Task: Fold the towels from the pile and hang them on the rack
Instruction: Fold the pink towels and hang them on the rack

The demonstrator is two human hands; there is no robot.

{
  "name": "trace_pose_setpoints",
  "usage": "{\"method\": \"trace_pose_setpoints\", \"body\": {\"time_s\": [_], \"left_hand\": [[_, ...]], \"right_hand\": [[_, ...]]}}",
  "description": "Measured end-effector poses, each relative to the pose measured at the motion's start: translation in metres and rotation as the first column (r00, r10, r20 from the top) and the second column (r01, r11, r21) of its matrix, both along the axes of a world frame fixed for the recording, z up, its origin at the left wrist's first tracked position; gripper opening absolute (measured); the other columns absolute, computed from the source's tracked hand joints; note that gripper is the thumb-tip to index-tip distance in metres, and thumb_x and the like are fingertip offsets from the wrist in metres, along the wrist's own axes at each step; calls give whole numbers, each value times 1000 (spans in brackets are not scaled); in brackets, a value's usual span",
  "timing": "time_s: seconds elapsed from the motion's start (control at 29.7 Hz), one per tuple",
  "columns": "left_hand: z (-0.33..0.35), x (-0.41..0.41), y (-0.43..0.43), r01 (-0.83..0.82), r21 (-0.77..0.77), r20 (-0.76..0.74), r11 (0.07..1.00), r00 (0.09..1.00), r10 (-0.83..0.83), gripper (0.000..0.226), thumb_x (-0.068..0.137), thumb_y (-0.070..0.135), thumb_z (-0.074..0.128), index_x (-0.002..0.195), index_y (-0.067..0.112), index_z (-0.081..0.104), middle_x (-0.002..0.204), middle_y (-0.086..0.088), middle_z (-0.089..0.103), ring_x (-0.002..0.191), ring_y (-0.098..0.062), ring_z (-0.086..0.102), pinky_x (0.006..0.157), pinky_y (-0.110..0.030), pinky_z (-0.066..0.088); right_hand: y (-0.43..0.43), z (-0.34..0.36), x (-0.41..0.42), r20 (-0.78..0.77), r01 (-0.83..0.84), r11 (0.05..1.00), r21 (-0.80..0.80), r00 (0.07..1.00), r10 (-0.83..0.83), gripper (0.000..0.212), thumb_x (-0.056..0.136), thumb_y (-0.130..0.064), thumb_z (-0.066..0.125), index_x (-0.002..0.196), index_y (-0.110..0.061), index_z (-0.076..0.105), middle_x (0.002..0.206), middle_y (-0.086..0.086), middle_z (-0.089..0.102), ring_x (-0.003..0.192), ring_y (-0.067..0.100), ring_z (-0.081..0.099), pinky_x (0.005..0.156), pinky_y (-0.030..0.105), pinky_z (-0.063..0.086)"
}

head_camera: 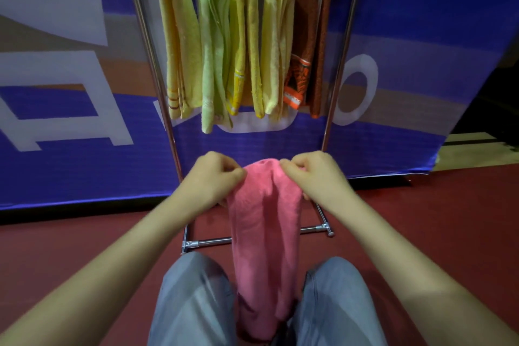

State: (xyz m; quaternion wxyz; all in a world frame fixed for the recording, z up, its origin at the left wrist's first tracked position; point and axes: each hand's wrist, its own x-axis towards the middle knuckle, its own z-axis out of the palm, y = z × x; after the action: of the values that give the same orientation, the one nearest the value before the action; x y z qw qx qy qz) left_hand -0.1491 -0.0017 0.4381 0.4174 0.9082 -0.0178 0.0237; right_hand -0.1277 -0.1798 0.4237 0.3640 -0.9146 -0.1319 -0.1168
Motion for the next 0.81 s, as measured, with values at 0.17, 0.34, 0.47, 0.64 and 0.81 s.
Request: {"method": "trace_pose_setpoints", "body": {"time_s": [0.17, 0.34, 0.47, 0.64, 0.81], "left_hand": [[-24, -19, -20, 3, -61, -14, 998, 1000, -4, 26, 83, 9, 51, 61, 12, 64, 45, -1, 52, 31, -1, 48, 41, -15, 44], [-32, -36, -14, -19, -219, -39, 975, 999, 11, 24, 88, 12, 52, 70, 6, 66, 43, 5, 53, 35, -2, 49, 43, -19, 47], [-33, -56, -17, -13, -244, -12, 970, 1000, 10, 36, 90, 31, 50, 61, 11, 59, 40, 5, 51, 41, -4, 45, 58, -28, 44], [-34, -76, -10, 95, -134, 10, 986, 995, -95, 39, 66, 48, 58, 84, 15, 70, 79, -14, 71, 68, -12, 55, 72, -39, 49], [-30, -86, -4, 223, 96, -7, 970, 975, -223, 36, 81, 36, 52, 93, 5, 66, 76, -20, 64, 62, -14, 47, 66, -36, 42]], "right_hand": [[23, -23, -30, -235, -104, 949, 298, 955, 178, 43, 90, -30, 53, 50, -16, 44, 28, -2, 41, 26, 5, 38, 33, 17, 32], [20, -30, -55, -346, -126, 846, 518, 874, 342, 32, 91, -12, 50, 59, -13, 48, 31, -4, 49, 27, 3, 42, 35, 15, 37], [20, -29, -73, -321, -232, 818, 526, 837, 444, 19, 85, -1, 56, 74, -17, 55, 56, -3, 59, 47, 2, 53, 53, 17, 46], [16, -27, -97, -343, -387, 813, 435, 764, 547, 27, 79, 4, 60, 96, -15, 56, 77, -2, 57, 73, 8, 52, 70, 15, 44], [15, -27, -113, -391, -406, 797, 448, 712, 583, 39, 80, 10, 54, 103, -22, 51, 84, -6, 56, 84, 19, 46, 73, 19, 40]]}}
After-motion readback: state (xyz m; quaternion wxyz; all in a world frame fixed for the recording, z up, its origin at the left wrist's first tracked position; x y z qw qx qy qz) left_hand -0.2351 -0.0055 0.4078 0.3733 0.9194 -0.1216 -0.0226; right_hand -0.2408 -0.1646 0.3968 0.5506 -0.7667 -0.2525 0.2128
